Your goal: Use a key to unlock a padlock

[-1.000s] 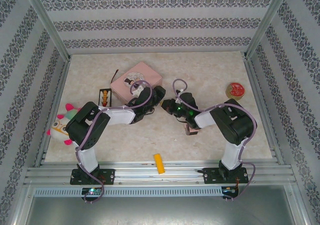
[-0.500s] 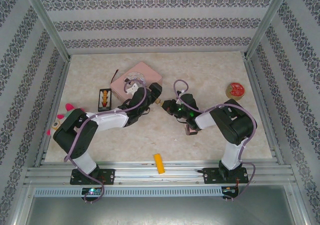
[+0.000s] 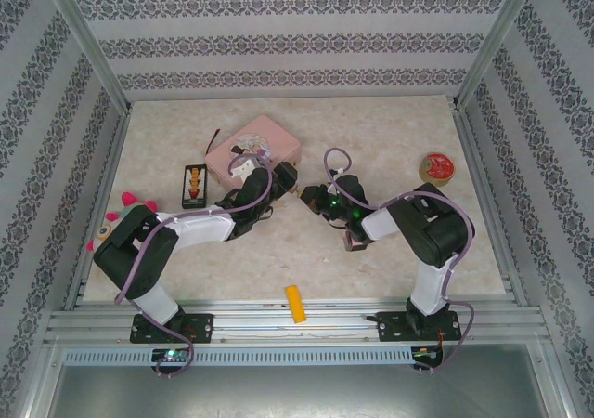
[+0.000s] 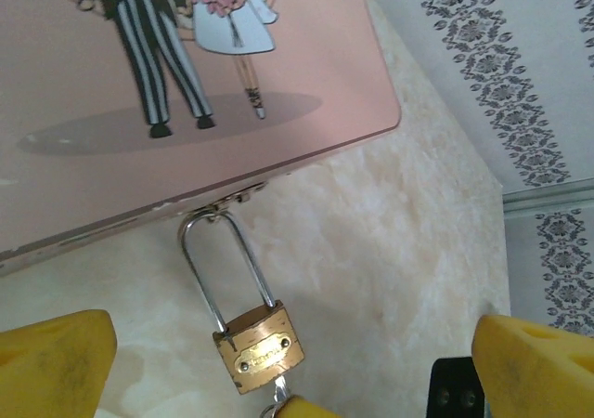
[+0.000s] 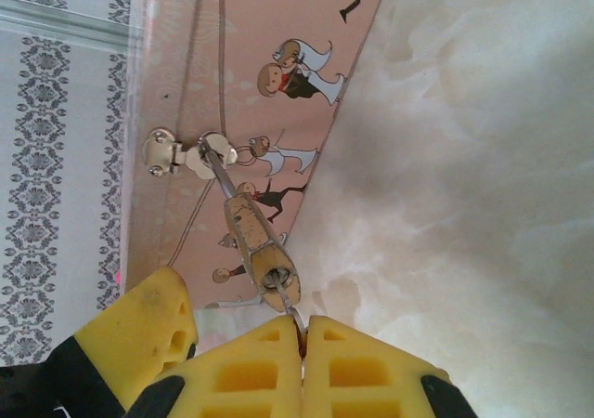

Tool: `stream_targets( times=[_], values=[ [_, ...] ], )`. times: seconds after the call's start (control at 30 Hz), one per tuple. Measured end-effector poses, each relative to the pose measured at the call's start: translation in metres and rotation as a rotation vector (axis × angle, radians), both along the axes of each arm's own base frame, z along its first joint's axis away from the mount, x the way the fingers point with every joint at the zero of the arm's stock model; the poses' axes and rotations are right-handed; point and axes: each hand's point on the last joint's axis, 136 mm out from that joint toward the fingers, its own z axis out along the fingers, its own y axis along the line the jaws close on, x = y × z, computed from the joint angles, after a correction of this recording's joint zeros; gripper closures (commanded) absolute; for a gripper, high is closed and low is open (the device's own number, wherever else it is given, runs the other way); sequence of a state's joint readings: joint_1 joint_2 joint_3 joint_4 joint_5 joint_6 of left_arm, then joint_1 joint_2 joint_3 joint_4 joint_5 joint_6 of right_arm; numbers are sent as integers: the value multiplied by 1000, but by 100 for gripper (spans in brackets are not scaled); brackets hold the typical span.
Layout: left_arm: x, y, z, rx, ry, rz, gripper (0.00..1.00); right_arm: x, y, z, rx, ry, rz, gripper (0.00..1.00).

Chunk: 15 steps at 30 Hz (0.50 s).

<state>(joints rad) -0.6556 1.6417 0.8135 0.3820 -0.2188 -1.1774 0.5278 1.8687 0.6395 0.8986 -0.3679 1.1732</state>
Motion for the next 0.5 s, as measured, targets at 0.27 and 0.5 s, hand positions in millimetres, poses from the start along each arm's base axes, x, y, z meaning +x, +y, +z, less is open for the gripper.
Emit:
stream_targets(
  times=[0.27,0.5],
  values=[
    [2,-1,-24,22,37,3,8,2,4,-7,19,27,6,100],
    [10,-5,-47,50,71,16,17,7,8,0,34,11,10,100]
  ],
)
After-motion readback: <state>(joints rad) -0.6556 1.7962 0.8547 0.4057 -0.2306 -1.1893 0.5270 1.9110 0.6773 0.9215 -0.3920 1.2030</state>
